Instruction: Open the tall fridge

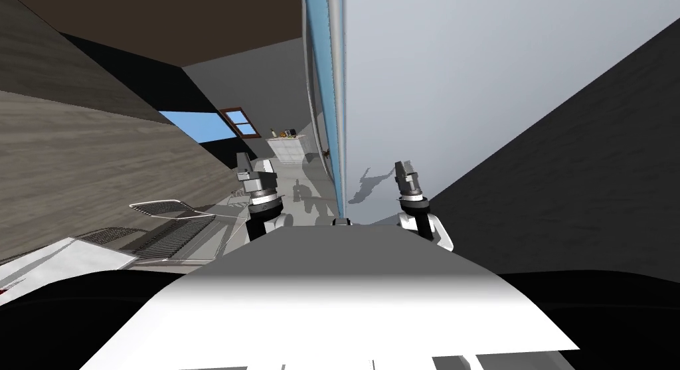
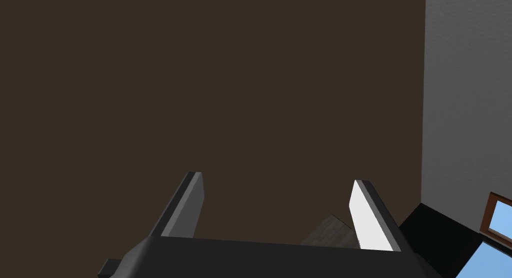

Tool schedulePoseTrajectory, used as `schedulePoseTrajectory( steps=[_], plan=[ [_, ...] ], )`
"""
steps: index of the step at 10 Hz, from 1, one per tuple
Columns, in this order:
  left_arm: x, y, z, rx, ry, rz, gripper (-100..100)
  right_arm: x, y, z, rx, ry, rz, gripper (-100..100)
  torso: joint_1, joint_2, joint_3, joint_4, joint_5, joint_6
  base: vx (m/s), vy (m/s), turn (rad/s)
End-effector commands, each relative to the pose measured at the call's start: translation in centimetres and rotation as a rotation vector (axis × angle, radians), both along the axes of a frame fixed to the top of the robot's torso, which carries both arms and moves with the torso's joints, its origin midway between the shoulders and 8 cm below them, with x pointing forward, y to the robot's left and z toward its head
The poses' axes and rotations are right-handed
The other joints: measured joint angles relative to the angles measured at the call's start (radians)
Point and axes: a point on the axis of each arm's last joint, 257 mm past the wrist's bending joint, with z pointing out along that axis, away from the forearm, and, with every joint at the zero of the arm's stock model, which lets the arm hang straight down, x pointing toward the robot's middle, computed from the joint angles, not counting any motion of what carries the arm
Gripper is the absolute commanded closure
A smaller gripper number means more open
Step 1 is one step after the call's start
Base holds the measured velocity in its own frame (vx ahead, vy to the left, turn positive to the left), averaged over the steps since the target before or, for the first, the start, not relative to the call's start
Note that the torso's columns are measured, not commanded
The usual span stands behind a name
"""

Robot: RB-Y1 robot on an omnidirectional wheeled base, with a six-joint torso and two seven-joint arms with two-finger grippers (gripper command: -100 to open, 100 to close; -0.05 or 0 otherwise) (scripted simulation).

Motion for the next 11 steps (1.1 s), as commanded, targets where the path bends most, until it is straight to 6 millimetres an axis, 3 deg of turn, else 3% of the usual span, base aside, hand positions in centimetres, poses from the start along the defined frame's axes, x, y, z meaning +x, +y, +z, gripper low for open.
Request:
schedulePoseTrajectory(
  steps=[1,4,11],
  plan=[
    [0.0,0.0,0.0,0.000,0.000,0.000,0,0.6,-0.1,-1.2,-0.084,0.001,-0.054,-100,0.002,-0.001,-0.001,-0.001,0.000,0.000,0.034,0.098,-0.060],
    [0.0,0.0,0.0,0.000,0.000,0.000,0,1.0,-1.0,-2.6,-0.207,-0.011,-0.141,-100,0.002,-0.002,-0.001,-0.001,0.000,-0.002,0.058,0.123,-0.112],
    [0.0,0.0,0.0,0.000,0.000,0.000,0,1.1,-1.5,-3.3,-0.300,-0.026,-0.213,-100,-0.001,0.000,0.001,-0.001,-0.002,0.002,0.015,0.045,-0.050]
  ],
)
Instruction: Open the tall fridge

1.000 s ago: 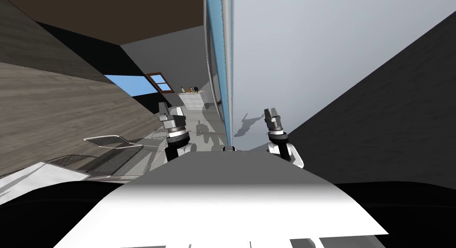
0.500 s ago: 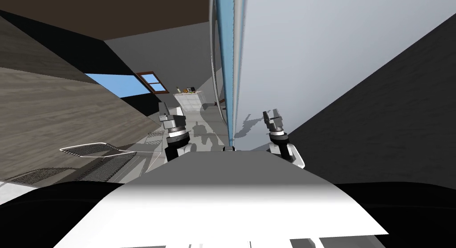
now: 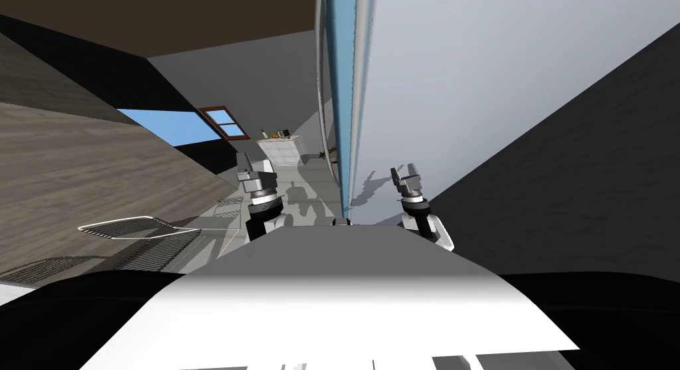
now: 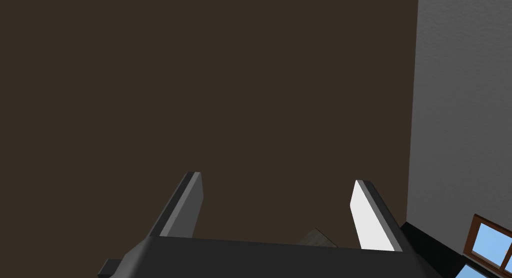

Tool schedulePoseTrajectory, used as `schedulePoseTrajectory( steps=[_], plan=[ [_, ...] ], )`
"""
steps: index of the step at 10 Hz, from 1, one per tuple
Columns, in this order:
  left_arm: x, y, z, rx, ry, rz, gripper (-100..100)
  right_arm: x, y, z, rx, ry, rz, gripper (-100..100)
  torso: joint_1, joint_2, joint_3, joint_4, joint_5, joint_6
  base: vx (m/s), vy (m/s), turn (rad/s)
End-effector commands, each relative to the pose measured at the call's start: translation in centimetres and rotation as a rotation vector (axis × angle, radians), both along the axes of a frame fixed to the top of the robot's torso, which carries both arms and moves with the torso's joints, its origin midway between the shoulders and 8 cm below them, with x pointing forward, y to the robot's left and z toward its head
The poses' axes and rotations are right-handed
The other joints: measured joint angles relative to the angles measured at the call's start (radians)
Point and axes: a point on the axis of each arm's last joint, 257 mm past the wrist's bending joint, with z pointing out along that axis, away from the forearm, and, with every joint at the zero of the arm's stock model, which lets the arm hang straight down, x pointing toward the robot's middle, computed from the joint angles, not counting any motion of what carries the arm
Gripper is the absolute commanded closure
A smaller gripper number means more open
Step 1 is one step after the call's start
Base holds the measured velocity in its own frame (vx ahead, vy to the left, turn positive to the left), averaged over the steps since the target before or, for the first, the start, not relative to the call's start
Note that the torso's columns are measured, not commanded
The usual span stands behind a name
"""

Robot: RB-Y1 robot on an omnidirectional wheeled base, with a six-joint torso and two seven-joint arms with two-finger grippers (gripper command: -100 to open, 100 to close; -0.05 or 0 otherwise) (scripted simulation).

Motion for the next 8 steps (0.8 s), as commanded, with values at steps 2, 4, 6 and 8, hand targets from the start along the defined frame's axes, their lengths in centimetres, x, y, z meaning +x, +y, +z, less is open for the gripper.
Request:
schedulePoseTrajectory(
  steps=[2,4,6,8],
  plan=[
    [0.00,0.00,0.00,0.000,0.000,0.000,0,0.42,0.25,-0.53,-0.007,0.015,0.002,-100,-0.003,0.002,0.001,0.001,0.000,-0.002,-0.002,0.004,0.011],
    [0.00,0.00,0.00,0.000,0.000,0.000,0,0.42,0.25,-0.53,-0.007,0.015,0.002,-100,0.000,0.001,0.000,0.001,0.001,-0.001,0.001,0.010,-0.001],
    [0.00,0.00,0.00,0.000,0.000,0.000,0,0.42,0.25,-0.53,-0.007,0.015,0.002,-100,0.000,0.000,0.000,0.001,0.001,-0.002,-0.006,-0.006,0.023],
    [0.00,0.00,0.00,0.000,0.000,0.000,0,0.24,-0.33,-0.79,-0.029,0.001,-0.045,-100,0.001,0.000,0.000,0.000,0.001,-0.002,0.004,0.013,-0.074]
  ],
)
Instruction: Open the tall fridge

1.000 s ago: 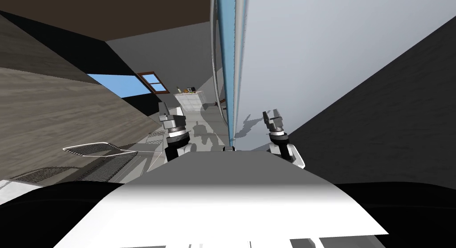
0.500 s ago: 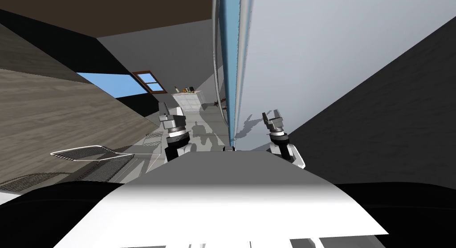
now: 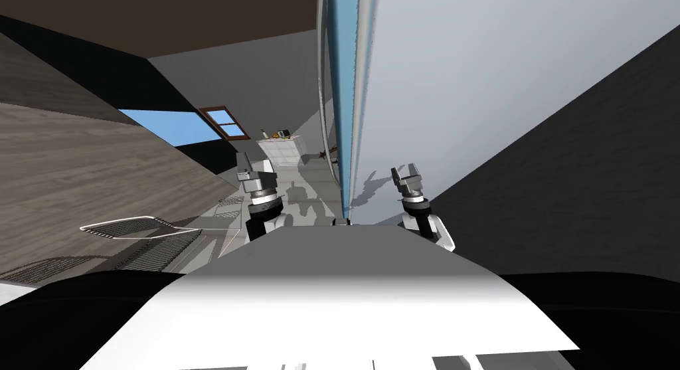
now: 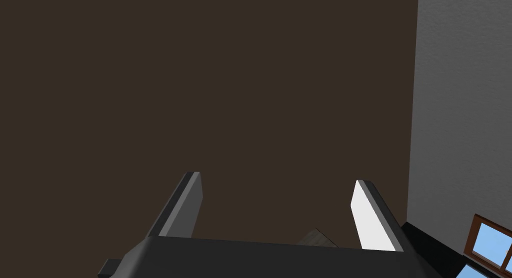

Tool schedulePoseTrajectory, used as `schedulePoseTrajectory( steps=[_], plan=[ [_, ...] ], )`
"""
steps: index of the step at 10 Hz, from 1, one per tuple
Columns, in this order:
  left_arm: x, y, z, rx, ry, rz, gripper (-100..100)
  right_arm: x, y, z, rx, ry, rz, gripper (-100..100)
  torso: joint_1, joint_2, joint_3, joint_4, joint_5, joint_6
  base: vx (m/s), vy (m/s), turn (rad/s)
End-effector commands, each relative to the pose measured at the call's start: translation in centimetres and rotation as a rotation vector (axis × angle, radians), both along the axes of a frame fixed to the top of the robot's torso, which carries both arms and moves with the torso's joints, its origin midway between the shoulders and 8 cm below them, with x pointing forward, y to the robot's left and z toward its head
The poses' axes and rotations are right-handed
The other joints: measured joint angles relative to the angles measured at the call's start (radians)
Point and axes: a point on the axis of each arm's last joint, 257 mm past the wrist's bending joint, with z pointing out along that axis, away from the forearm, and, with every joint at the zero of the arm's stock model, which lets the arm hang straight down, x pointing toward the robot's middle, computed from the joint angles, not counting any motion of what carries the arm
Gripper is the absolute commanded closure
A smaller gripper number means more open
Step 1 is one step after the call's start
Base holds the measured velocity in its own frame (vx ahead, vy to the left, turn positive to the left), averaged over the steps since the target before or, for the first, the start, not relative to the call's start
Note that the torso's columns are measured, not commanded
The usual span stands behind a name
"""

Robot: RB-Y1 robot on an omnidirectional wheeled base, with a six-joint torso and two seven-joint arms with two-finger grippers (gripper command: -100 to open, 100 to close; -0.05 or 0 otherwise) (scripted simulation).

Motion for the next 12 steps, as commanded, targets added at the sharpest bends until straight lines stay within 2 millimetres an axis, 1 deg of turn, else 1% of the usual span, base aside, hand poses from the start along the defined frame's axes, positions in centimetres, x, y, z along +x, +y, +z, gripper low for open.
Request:
schedulePoseTrajectory(
  steps=[1,3,7,8,10,11,12],
  plan=[
    [0.0,0.0,0.0,0.000,0.000,0.000,0,0.2,0.0,-1.1,-0.027,0.000,-0.047,-100,-0.003,0.003,0.002,0.001,-0.001,0.005,-0.001,0.041,-0.133],
    [0.0,0.0,0.0,0.000,0.000,0.000,0,0.4,0.2,-1.9,-0.058,-0.001,-0.081,-100,-0.010,0.009,0.006,0.003,-0.004,0.007,0.031,0.053,-0.063],
    [0.0,0.0,0.0,0.000,0.000,0.000,0,0.7,0.7,-3.7,-0.149,-0.003,-0.152,-100,-0.008,0.010,0.007,0.003,-0.003,0.008,0.017,0.069,-0.086],
    [0.0,0.0,0.0,0.000,0.000,0.000,0,0.7,0.7,-3.7,-0.159,-0.006,-0.161,-100,-0.009,0.010,0.007,0.004,-0.003,0.008,0.004,0.059,-0.028],
    [0.0,0.0,0.0,0.000,0.000,0.000,0,0.9,1.0,-4.8,-0.217,-0.008,-0.195,-100,-0.008,0.012,0.008,0.005,-0.003,0.008,0.010,0.068,-0.083],
    [0.0,0.0,0.0,0.000,0.000,0.000,0,0.9,1.0,-4.8,-0.227,-0.011,-0.203,-100,-0.009,0.014,0.009,0.006,-0.002,0.010,0.008,0.040,-0.066],
    [0.0,0.0,0.0,0.000,0.000,0.000,0,0.9,1.3,-5.3,-0.262,-0.013,-0.223,-100,-0.011,0.016,0.010,0.007,-0.002,0.010,0.006,0.042,-0.052]
  ],
)
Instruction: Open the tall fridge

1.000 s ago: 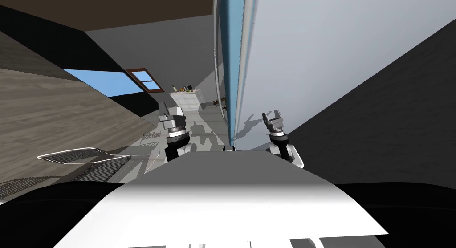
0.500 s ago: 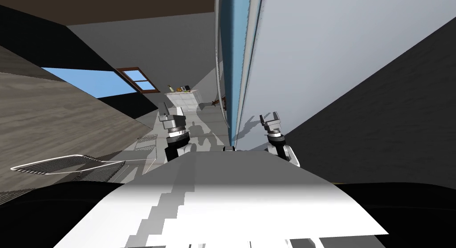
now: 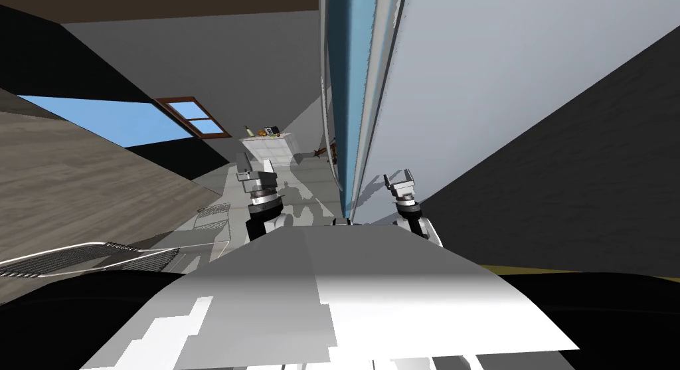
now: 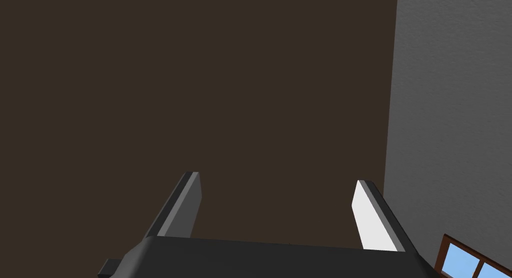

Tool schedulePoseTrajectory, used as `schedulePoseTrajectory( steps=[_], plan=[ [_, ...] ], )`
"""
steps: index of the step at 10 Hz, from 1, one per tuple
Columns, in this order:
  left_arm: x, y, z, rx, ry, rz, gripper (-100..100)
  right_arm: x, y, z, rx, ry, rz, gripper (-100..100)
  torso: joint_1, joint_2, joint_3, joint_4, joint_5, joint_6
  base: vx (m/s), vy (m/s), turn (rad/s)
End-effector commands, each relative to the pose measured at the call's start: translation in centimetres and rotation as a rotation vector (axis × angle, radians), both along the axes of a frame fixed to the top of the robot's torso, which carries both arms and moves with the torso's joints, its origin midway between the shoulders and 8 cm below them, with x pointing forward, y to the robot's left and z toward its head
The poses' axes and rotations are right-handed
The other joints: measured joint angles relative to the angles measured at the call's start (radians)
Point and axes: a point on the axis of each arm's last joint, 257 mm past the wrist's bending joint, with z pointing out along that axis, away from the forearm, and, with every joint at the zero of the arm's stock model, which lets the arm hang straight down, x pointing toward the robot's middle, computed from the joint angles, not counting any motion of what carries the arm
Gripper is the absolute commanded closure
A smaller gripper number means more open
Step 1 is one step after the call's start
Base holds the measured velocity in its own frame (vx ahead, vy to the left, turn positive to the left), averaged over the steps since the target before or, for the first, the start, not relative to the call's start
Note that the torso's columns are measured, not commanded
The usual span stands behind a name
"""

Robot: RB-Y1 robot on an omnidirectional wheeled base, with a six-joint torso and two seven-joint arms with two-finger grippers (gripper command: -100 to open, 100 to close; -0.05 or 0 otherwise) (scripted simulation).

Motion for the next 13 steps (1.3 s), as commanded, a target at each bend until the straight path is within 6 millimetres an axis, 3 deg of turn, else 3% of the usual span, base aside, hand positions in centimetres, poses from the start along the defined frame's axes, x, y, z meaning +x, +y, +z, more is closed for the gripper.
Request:
schedulePoseTrajectory(
  steps=[1,10,13],
  plan=[
    [0.00,0.00,0.00,0.000,0.000,0.000,0,0.30,0.83,-1.49,-0.070,0.008,-0.030,-100,0.001,0.001,0.001,0.000,0.000,0.000,0.011,0.070,-0.091],
    [0.00,0.00,0.00,0.000,0.000,0.000,0,0.30,0.83,-1.49,-0.083,0.005,-0.041,-100,0.001,0.002,0.001,0.002,0.001,0.003,0.001,0.012,-0.005],
    [0.00,0.00,0.00,0.000,0.000,0.000,0,0.52,0.50,-2.42,-0.148,-0.002,-0.096,-100,0.000,0.002,0.002,0.001,0.000,0.005,0.000,0.054,-0.064]
  ],
)
